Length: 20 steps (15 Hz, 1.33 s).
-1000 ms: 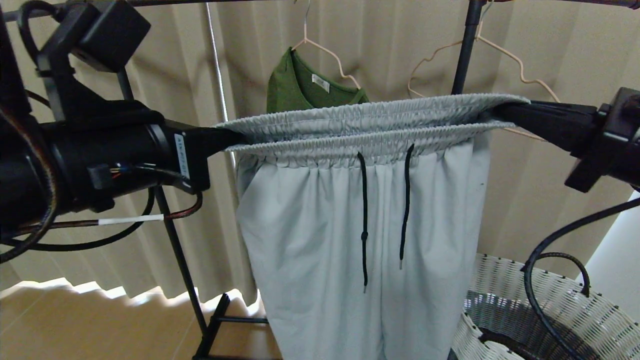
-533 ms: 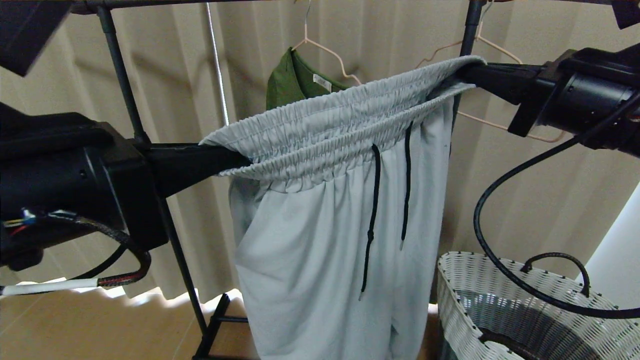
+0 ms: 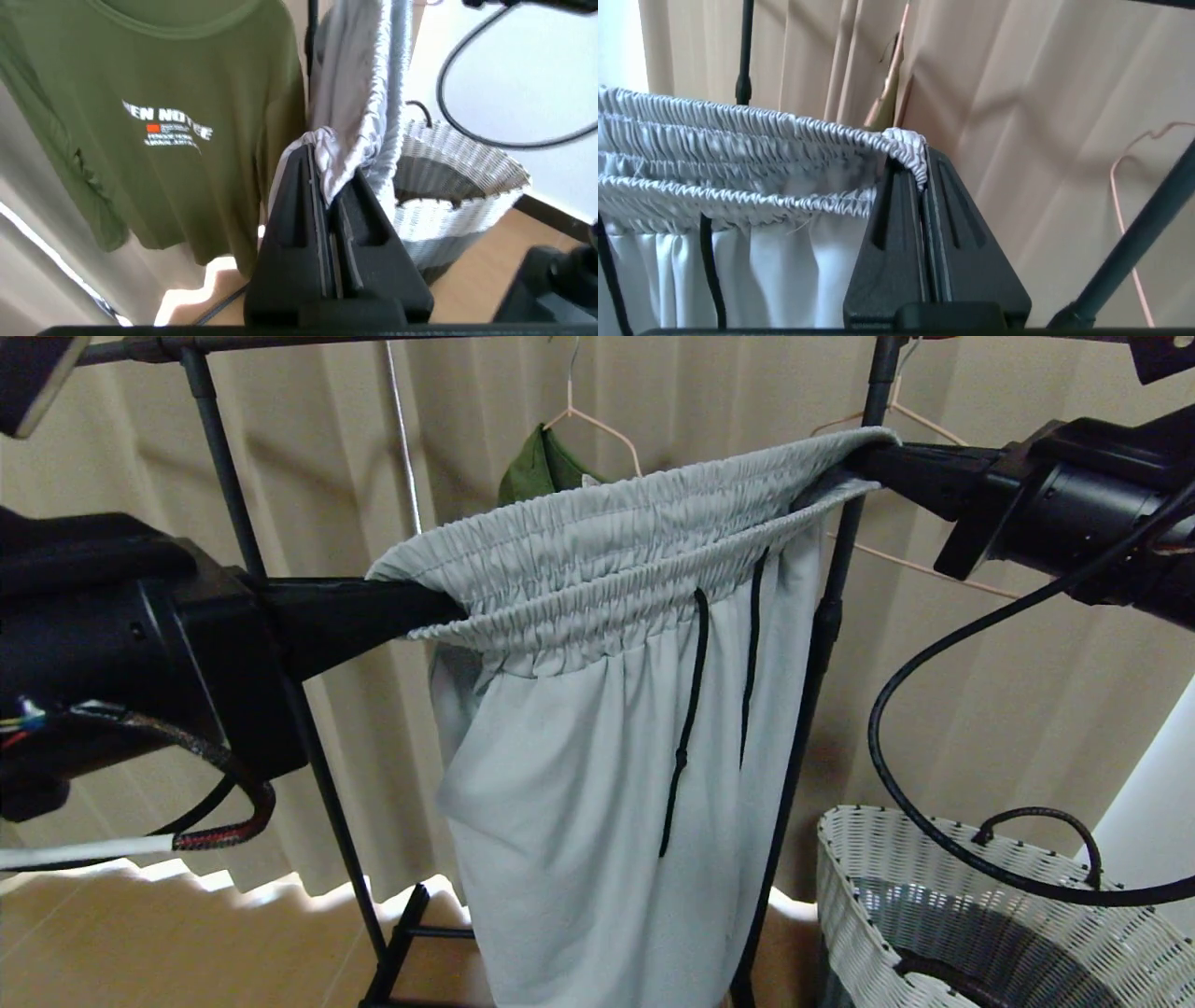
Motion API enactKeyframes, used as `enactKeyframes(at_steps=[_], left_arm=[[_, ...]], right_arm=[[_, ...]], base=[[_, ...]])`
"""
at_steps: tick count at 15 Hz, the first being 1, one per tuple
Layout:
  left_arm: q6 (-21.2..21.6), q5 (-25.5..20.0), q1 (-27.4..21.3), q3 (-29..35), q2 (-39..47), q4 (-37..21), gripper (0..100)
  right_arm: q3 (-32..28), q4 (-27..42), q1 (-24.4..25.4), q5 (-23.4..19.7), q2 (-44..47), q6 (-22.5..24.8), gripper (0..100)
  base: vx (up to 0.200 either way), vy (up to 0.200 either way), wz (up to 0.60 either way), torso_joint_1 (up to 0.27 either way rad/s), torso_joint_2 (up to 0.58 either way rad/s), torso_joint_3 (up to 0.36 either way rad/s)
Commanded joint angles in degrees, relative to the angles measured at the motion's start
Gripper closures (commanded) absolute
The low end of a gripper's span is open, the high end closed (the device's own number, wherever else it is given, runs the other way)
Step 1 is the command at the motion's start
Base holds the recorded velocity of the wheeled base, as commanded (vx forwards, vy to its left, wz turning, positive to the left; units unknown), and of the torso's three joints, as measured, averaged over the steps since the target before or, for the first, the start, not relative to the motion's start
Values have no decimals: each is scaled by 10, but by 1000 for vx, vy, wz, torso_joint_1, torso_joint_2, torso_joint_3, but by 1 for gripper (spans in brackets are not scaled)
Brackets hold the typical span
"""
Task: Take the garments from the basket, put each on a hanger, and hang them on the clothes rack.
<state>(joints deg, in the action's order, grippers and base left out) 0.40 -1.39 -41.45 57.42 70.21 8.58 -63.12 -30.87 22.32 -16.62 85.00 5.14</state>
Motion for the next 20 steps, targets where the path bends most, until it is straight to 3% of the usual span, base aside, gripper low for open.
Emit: enactKeyframes(at_steps=[1,4,8,14,20], left_arm=[[10,10,48,38,41,1,100],[11,40,88,81,90,6,100],[11,99,92,64,134,68,100],[12,97,89,94,116,75,100],[10,95,86,74,93,76,100]], right_arm=[[9,20,-10,0,-35,0,100],[31,55,-23,0,-77,0,100],[97,63,-24,-1,-111,1,100],[106,55,-24,-1,-99,0,100],[108,46,-24,-1,-79,1,100]], base=[[0,0,0,0,0,0],[0,0,0,0,0,0],[0,0,0,0,0,0],[0,0,0,0,0,0],[0,0,0,0,0,0]])
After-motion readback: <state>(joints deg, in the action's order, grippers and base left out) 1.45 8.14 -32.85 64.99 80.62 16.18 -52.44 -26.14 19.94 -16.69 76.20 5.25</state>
